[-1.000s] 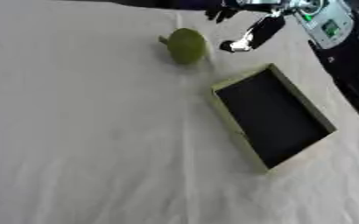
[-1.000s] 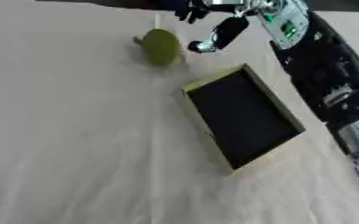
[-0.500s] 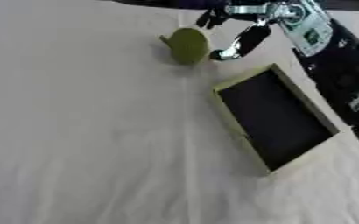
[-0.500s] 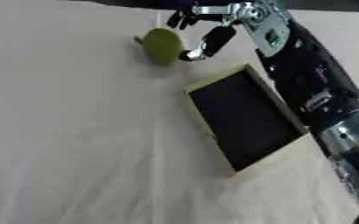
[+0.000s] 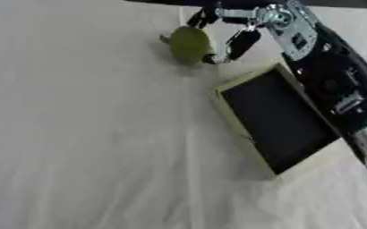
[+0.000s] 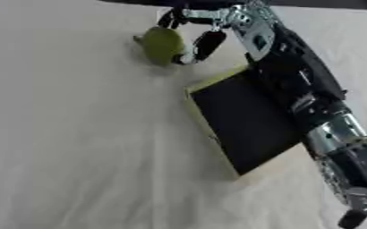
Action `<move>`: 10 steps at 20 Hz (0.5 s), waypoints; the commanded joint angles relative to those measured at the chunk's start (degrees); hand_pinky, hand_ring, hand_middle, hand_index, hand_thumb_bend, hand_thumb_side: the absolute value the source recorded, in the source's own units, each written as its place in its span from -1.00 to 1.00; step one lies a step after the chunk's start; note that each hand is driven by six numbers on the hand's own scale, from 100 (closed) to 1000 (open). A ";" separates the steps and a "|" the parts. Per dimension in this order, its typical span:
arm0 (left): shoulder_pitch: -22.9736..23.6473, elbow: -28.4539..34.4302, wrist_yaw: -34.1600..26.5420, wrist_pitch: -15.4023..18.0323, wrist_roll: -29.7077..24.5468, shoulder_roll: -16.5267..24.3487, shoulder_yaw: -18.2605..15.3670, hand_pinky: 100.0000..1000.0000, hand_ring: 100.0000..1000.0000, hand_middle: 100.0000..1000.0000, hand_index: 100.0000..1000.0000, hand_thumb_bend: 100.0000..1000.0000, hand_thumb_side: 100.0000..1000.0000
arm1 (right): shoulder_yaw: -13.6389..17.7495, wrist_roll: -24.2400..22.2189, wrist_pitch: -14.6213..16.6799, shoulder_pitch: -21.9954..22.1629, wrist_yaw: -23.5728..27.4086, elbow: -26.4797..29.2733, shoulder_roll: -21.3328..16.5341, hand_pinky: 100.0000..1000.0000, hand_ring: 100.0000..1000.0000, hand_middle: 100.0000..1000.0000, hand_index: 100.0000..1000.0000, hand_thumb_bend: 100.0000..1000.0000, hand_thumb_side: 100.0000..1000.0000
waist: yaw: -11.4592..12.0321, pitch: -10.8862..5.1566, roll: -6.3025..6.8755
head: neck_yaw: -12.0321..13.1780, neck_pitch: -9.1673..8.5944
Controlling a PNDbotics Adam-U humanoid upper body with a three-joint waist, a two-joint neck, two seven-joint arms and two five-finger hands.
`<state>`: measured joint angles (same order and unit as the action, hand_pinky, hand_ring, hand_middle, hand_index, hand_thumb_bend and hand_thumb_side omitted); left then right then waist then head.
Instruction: Pick up objects on the table and place them in the box.
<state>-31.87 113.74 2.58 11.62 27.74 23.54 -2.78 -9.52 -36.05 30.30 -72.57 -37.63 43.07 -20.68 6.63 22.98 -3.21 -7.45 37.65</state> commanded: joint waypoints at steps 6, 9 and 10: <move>-1.37 0.85 -0.27 0.07 -0.32 0.29 0.02 0.47 0.70 0.19 0.37 -0.77 -0.04 | 1.99 5.26 -0.21 -1.77 -6.33 0.45 0.32 0.78 0.72 0.69 0.86 -0.36 -0.66 | 0.82 -0.48 -0.01 | -1.07 -1.67; -1.62 0.85 -0.31 0.09 -0.37 0.26 0.08 0.47 0.70 0.19 0.37 -0.78 -0.03 | 3.00 7.63 -0.66 -1.86 -8.72 0.01 0.63 0.78 0.72 0.70 0.86 -0.36 -0.66 | 1.20 -0.01 -0.11 | -1.48 -2.17; -1.61 0.85 -0.32 0.06 -0.37 0.26 0.08 0.47 0.70 0.19 0.37 -0.78 -0.03 | 3.22 8.23 -0.69 -1.90 -9.41 -0.05 0.70 0.78 0.72 0.70 0.86 -0.36 -0.66 | 1.26 0.08 -0.12 | -1.54 -2.22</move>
<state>-32.70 113.74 2.53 11.61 27.68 23.09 -2.65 -7.00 -28.80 29.74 -73.10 -45.85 42.72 -19.34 7.83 24.34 -3.66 -8.70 36.17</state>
